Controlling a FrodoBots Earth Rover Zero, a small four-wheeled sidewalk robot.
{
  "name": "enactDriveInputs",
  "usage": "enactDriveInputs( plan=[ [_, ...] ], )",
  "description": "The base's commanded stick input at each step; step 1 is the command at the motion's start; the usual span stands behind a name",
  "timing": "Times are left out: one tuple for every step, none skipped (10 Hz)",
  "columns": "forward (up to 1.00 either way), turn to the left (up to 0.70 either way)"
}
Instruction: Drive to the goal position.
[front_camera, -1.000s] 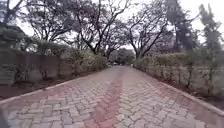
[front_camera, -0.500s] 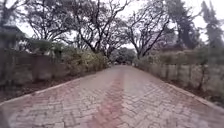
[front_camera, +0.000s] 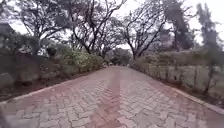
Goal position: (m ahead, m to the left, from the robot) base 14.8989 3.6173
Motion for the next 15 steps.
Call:
enactDriveInputs(
  plan=[
    [0.70, 0.00],
    [0.70, -0.06],
    [0.70, -0.23],
    [0.70, 0.00],
    [0.70, 0.00],
    [0.70, 0.00],
    [0.70, 0.00],
    [0.70, 0.00],
    [0.70, 0.00],
    [0.70, 0.00],
    [0.70, 0.02],
    [0.70, 0.02],
    [0.70, 0.00],
    [0.70, 0.00],
    [0.70, 0.01]
  ],
)
